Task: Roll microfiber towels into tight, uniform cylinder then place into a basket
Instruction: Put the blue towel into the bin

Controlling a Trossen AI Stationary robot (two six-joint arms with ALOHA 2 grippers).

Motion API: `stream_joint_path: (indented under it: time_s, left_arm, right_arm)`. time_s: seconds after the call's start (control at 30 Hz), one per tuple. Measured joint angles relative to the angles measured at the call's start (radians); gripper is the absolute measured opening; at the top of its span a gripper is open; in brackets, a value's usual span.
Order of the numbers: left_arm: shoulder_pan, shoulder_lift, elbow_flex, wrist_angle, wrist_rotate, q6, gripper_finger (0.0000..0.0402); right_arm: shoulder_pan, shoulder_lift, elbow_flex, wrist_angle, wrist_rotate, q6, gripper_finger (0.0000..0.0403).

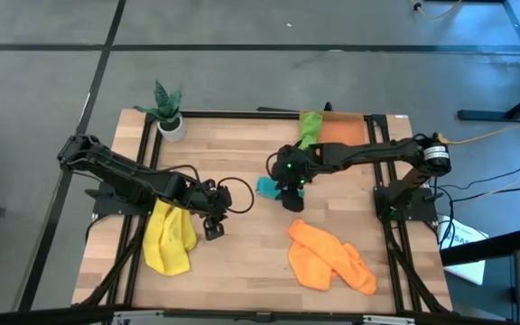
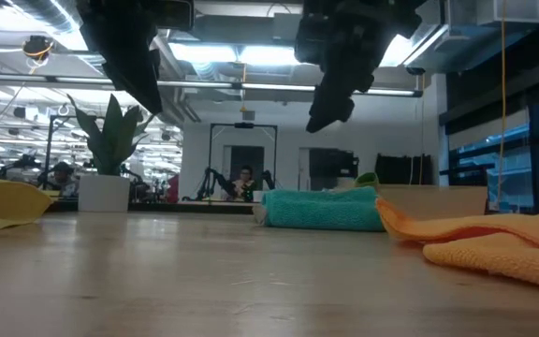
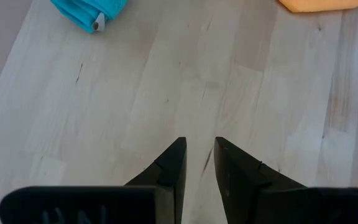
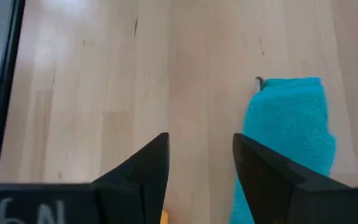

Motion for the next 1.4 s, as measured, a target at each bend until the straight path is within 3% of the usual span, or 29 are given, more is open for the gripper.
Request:
stream_joint_path:
  time_s: [0.13, 0.33, 0.63, 1.27, 1.4]
  left_arm:
    - [0.000, 0.000, 0.000, 0.000, 0.000, 0.000, 0.0072]
    - [0.000, 0.000, 0.000, 0.001, 0.000, 0.000, 0.0072]
    - [0.000, 0.000, 0.000, 0.001, 0.000, 0.000, 0.0072]
    - [0.000, 0.000, 0.000, 0.002, 0.005, -0.003, 0.0072]
    - [0.000, 0.000, 0.000, 0.003, 0.005, -0.003, 0.0072]
  right_arm:
    - [0.010, 0.009, 0.000, 0.001, 0.056, 0.035, 0.0178]
    - [0.039, 0.078, 0.000, 0.008, 0.219, -0.090, 0.0178]
    - [0.047, 0.208, 0.000, 0.002, 0.349, -0.138, 0.0178]
    - [0.034, 0.332, 0.005, 0.005, 0.333, -0.109, 0.0177]
    - [0.017, 0.334, 0.005, -0.002, 0.290, -0.090, 0.0148]
